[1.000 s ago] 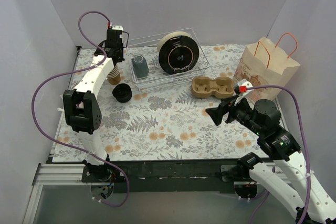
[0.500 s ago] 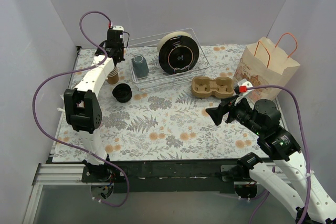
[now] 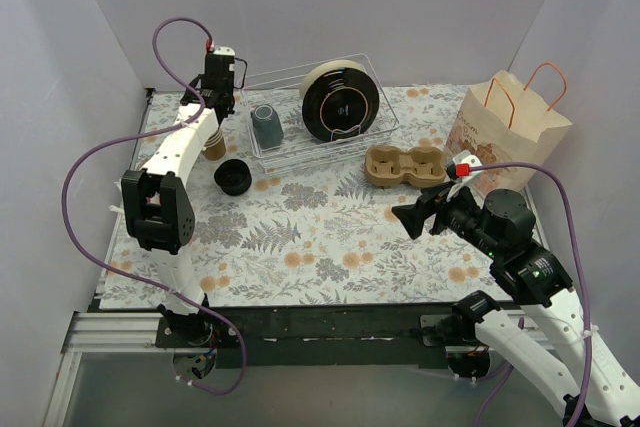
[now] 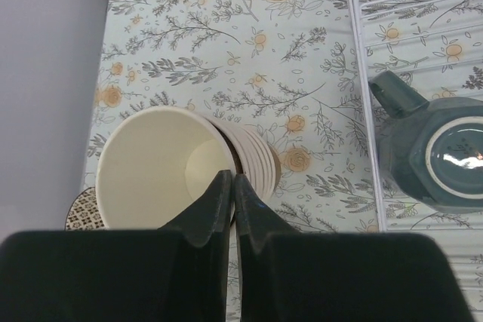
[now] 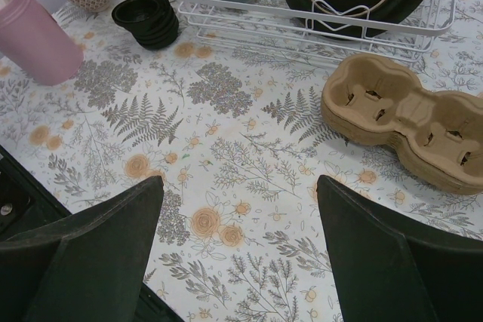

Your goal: Pack the takeout coffee

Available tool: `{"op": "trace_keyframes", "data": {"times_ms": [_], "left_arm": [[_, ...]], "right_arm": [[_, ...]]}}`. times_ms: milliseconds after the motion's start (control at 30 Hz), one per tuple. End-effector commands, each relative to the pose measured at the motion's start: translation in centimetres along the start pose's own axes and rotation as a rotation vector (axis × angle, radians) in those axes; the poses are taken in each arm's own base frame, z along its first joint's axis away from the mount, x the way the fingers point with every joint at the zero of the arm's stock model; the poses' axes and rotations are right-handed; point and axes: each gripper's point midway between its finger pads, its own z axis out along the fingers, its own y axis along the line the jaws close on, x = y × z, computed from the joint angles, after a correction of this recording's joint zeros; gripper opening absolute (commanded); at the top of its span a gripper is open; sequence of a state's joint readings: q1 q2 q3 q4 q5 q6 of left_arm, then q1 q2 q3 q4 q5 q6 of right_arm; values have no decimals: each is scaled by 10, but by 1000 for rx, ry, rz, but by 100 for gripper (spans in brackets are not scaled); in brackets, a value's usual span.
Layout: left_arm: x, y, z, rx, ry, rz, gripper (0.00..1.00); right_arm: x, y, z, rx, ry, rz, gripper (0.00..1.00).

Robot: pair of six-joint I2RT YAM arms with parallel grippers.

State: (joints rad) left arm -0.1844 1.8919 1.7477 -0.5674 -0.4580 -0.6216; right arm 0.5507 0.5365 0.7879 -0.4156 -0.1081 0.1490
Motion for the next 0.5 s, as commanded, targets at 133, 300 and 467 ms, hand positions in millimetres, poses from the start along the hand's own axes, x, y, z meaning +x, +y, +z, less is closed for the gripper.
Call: {"op": "trace_keyframes", "data": {"times_ms": [133,300,467], "left_arm": [[-33,8,-19,-118,-93,62,0],[-56,7,-33,-146,-145,65,0],[-77,10,-54,-170,-196,73,0]], "right_arm": [[-20,1,-3,-3,-67,-28,90],[-21,1,-4,0,-70,-28,90],[-21,2,-4,-3,-71,-27,90]]}}
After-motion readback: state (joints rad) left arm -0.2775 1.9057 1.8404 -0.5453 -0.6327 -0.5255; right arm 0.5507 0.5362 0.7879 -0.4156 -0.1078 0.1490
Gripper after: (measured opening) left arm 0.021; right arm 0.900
